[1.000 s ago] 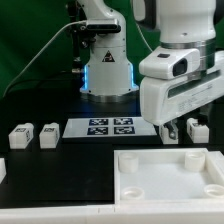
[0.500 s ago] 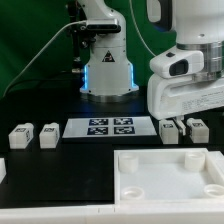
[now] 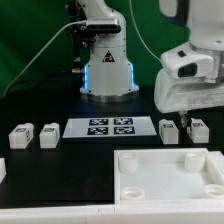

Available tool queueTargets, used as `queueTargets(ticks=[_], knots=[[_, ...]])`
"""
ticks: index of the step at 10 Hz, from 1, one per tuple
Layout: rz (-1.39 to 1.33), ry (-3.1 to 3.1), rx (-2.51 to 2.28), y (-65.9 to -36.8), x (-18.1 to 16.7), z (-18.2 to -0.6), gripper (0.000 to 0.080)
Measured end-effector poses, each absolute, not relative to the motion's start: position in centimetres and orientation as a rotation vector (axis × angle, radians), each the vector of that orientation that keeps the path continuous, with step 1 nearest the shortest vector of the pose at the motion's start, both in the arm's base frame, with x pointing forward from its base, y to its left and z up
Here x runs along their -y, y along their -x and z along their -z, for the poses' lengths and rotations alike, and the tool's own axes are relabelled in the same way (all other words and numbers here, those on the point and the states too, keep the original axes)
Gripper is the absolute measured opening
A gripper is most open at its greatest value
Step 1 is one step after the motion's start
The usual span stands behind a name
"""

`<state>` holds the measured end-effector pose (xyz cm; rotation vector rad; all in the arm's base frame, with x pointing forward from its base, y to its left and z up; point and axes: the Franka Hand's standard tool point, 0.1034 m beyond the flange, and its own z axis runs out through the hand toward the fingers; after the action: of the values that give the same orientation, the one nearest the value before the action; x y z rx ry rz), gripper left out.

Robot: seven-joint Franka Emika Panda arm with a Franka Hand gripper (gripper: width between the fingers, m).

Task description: Assemble one leg

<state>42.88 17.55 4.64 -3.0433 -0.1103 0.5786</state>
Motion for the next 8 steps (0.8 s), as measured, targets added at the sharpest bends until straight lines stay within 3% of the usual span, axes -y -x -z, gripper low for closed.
queueTargets(ticks=[5,8], knots=[[-1.169,2.877,0.101,-42.1,-16.7,-3.6,0.0649],[-1.202,2.897,0.018,-41.7,-17.4,-3.0,0.0649]])
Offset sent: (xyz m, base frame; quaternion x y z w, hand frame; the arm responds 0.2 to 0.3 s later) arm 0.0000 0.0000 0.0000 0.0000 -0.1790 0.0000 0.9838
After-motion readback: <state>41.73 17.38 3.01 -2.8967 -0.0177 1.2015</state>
